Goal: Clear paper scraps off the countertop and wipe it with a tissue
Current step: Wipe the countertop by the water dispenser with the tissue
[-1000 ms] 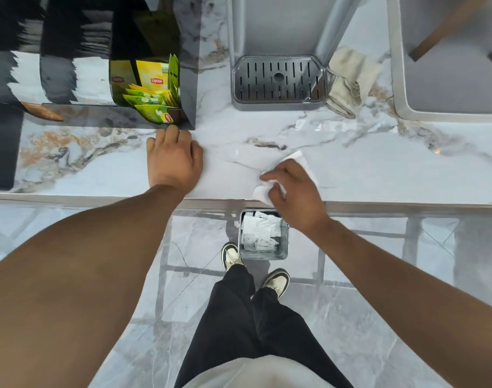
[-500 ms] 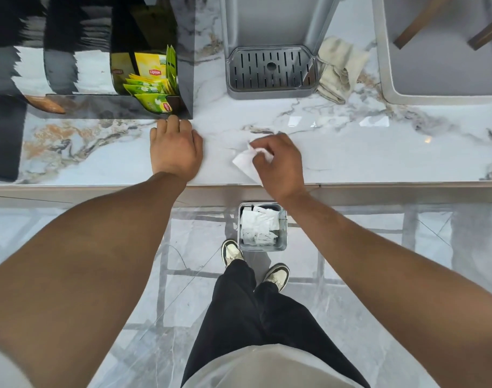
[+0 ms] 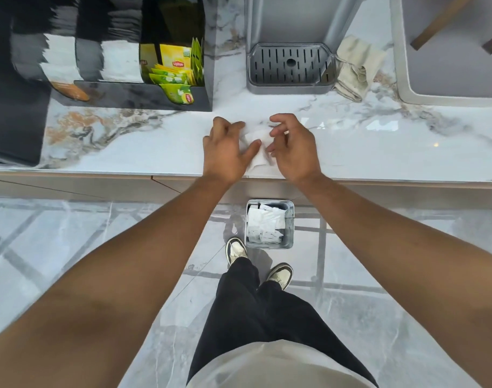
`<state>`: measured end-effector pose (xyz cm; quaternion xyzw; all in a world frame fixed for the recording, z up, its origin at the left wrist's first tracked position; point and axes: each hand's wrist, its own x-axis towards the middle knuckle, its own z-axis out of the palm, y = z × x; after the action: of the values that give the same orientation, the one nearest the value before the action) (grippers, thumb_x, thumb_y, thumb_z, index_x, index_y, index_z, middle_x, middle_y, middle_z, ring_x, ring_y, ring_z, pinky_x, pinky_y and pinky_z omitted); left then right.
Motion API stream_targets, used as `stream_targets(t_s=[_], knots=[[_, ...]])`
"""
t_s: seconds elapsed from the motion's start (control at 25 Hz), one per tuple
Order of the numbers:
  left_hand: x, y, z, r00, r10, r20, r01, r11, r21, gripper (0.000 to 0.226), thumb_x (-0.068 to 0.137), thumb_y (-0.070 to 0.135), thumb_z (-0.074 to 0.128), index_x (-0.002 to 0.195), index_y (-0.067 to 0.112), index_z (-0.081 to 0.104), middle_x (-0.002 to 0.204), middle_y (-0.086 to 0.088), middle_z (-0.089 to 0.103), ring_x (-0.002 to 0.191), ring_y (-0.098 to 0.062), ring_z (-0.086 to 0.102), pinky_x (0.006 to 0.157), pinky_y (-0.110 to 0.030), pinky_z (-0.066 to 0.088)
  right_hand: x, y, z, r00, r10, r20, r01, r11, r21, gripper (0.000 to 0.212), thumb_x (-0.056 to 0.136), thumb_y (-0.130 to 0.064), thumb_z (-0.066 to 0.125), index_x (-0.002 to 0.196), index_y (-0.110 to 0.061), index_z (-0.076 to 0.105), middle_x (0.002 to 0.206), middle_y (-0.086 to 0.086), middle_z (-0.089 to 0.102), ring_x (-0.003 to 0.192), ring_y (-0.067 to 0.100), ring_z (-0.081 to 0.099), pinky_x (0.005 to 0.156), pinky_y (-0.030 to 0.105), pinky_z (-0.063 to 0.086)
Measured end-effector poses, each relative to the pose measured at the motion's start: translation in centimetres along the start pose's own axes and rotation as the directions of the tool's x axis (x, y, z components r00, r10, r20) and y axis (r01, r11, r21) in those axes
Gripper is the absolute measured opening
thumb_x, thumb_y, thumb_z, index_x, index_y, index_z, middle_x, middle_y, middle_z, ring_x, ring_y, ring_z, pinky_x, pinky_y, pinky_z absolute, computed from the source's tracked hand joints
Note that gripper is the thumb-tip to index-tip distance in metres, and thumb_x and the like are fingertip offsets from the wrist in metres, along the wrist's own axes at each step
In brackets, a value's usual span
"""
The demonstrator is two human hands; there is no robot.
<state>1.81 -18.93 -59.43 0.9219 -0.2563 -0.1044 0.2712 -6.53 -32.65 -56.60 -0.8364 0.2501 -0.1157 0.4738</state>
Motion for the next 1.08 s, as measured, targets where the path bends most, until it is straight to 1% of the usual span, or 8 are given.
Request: stream_targets(t_s=[0.12,0.32,0.44,0.6,0.8,0.88,0.96,1.08], knots=[[-0.3,-0.6,-0.1,0.999,0.042,-0.032,-0.044,0.998,-0.053,0.047,0.094,0.047,0.057,0.124,0.012,0.063,0.119,-0.012,0.049,0.111,-0.027,0.054,0.097,-0.039,0.038,0.2,1.3,-1.1,0.997,-0.069,-0.041,0.058,0.972,-0.226,0.036,0.089,-0.006,0.05,0.124,-0.012,0.059,0.109,0.011,0.055,0.087,0.023,0.062,0.088,0.025,0.046],[-1.2,-1.5,-0.8,0.99,0.138,0.001,-0.138,0.99,-0.02,0.042,0.093,0.035,0.063,0.123,0.006,0.063,0.117,-0.015,0.05,0.108,-0.031,0.055,0.098,-0.042,0.042,0.7,2.1,-1.9,0.989,0.086,0.118,-0.021,0.883,-0.468,0.041,0.092,-0.022,0.057,0.133,-0.016,0.053,0.125,0.012,0.042,0.099,0.029,0.06,0.098,0.031,0.045],[-1.3,-1.5,-1.2,0.991,0.136,0.01,-0.135,0.99,-0.026,0.033,0.089,0.024,0.069,0.116,0.005,0.067,0.115,-0.015,0.053,0.107,-0.032,0.055,0.097,-0.041,0.042,0.4,2.0,-2.3,0.99,0.107,0.089,-0.057,0.893,-0.446,0.035,0.091,-0.023,0.061,0.124,-0.011,0.058,0.125,0.011,0.043,0.095,0.029,0.061,0.096,0.032,0.046],[-1.7,-0.4,-1.9,1.0,-0.017,0.024,0.02,0.99,-0.142,0.011,0.085,0.017,0.072,0.094,0.011,0.068,0.107,-0.008,0.055,0.105,-0.026,0.052,0.096,-0.038,0.043,-0.4,2.2,-3.2,0.981,0.141,0.133,-0.069,0.895,-0.441,0.018,0.089,-0.026,0.067,0.102,-0.014,0.065,0.114,0.006,0.048,0.092,0.024,0.061,0.09,0.035,0.05],[-3.0,1.3,-4.5,0.975,-0.162,0.153,0.21,0.9,-0.383,0.007,0.086,0.009,0.072,0.09,0.011,0.067,0.07,0.008,0.052,0.063,-0.011,0.046,0.065,-0.028,0.043,-2.3,1.9,-5.1,0.988,0.07,0.14,-0.005,0.909,-0.417,0.012,0.087,-0.029,0.068,0.086,-0.018,0.065,0.106,0.004,0.052,0.109,0.026,0.046,0.096,0.03,0.039],[-3.6,2.0,-5.7,0.962,-0.21,0.173,0.265,0.863,-0.429,0.011,0.086,0.005,0.071,0.097,0.009,0.068,0.07,0.002,0.049,0.06,-0.012,0.044,0.062,-0.025,0.043,-3.0,1.2,-6.1,0.981,0.105,0.165,-0.051,0.952,-0.3,0.009,0.09,-0.027,0.064,0.089,-0.019,0.061,0.104,0.002,0.062,0.102,0.026,0.057,0.088,0.034,0.046],[-4.6,3.3,-7.0,0.958,-0.24,0.156,0.285,0.843,-0.455,0.017,0.087,0.006,0.072,0.104,0.01,0.071,0.071,0.001,0.047,0.058,-0.01,0.046,0.055,-0.02,0.044,-3.6,0.5,-7.3,0.979,0.111,0.17,-0.084,0.984,-0.16,0.004,0.092,-0.021,0.062,0.095,-0.019,0.06,0.104,0.002,0.066,0.092,0.025,0.063,0.074,0.028,0.049],[-6.3,4.9,-8.0,0.931,-0.339,0.137,0.354,0.743,-0.568,0.003,0.088,0.01,0.073,0.09,0.012,0.072,0.08,-0.006,0.062,0.069,-0.019,0.061,0.06,-0.028,0.055,-4.8,0.0,-8.8,0.974,0.158,0.164,-0.168,0.985,0.045,0.017,0.089,-0.014,0.067,0.105,-0.015,0.063,0.095,0.002,0.061,0.084,0.019,0.057,0.062,0.024,0.049]])
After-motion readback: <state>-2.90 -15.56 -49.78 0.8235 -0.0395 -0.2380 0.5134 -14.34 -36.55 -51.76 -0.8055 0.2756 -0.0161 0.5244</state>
